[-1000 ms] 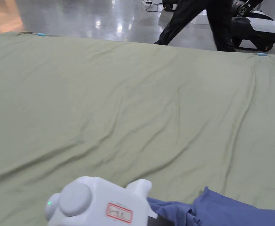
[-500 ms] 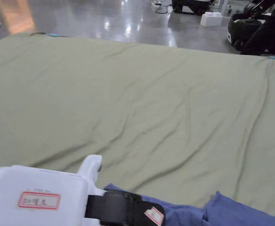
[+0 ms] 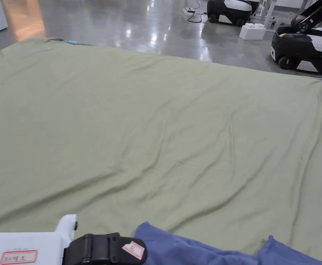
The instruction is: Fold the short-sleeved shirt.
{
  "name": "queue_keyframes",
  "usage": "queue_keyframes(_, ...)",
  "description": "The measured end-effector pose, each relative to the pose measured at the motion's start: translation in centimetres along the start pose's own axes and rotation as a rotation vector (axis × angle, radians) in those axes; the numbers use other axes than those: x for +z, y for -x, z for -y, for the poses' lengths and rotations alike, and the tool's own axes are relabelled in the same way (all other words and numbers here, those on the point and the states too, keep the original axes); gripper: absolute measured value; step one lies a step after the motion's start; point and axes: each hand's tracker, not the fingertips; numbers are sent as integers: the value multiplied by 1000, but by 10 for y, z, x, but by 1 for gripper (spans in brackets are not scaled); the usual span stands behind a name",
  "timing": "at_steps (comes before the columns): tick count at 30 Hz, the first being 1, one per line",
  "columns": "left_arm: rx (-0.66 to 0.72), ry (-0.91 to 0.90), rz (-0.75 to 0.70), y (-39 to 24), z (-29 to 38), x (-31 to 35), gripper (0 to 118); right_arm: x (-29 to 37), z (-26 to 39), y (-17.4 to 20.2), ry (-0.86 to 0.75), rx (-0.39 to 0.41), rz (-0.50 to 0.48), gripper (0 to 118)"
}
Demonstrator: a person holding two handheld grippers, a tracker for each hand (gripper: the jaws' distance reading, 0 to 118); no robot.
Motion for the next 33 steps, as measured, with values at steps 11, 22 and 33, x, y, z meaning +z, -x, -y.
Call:
queue_keyframes(11,48,79,3,-3,-13,-72,18,-2,3,-1,11,-19,23,3)
queue_keyframes(22,177,-273,-161,-16,-11,107,18,9,-2,-1,-30,-19,50,3)
queue_keyframes(33,-9,-298,-336,-124,-4,67,18,-12,1,2,11,11,-12,3)
